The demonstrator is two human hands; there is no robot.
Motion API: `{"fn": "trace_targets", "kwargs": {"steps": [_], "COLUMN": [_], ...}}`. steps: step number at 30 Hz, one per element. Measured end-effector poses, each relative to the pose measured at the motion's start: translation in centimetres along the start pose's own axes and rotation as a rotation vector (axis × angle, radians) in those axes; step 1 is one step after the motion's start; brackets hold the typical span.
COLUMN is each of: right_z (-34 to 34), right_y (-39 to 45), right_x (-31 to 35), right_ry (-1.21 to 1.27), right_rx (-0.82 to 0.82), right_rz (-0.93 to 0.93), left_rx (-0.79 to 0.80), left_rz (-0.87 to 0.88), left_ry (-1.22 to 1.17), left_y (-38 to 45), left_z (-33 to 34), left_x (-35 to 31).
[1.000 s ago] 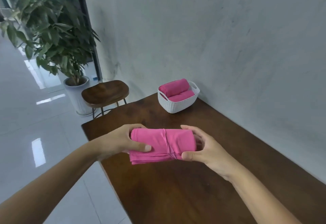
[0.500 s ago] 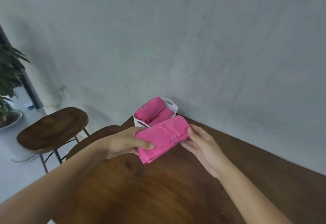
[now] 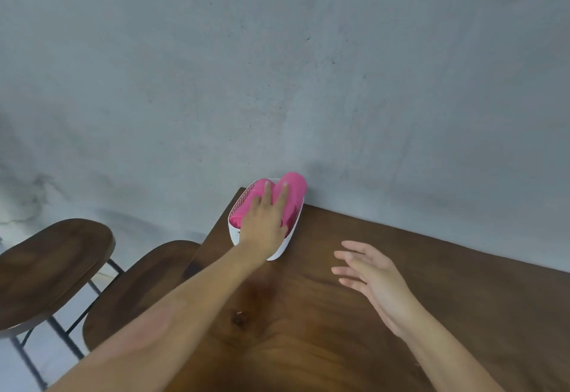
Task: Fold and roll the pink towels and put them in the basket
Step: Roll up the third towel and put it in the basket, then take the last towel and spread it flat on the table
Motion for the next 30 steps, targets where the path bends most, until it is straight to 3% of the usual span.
{"fn": "trace_targets", "kwargs": {"steps": [3,19,22,27,30], "right_z": [-1.0,-1.5,-1.8,-4.6,-7.4], "right_y": [-0.8,-2.2,-3.1,-5.5,-7.7], "right_x": [-0.2,-4.5,-5.3,-6.8,-7.7], "right_ry": [-0.041,-0.055,-0.057,-0.089,-0.099], "right_rx": [-0.033,-0.075,-0.088,-0.182,-0.254], "right_rz": [-0.003,0.117,0.133,0.163,0.174], "left_rx": [0.034,0.068,0.106,-0.118,-0.053], "left_rz": [0.011,0.059,0.046,0.205,0.295], "left_ry": [0.114,0.179,0.150,-0.048,-0.157], "left_y": [-0.5,0.6,0.5,-4.7,-10.3], "left_z": [1.9,3.8,3.6,1.5,3.8], "left_x": [-0.6,-2.0,-2.0,-5.7,-8.2]}}
Point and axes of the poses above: each hand's wrist, its own y-axis towards the middle knuckle, its own z-axis out of the palm, x = y × z, the point moved 10 cm from there along y, towards the middle knuckle, and after that the axes turned 9 degrees about -z, right-handed, at the moved point
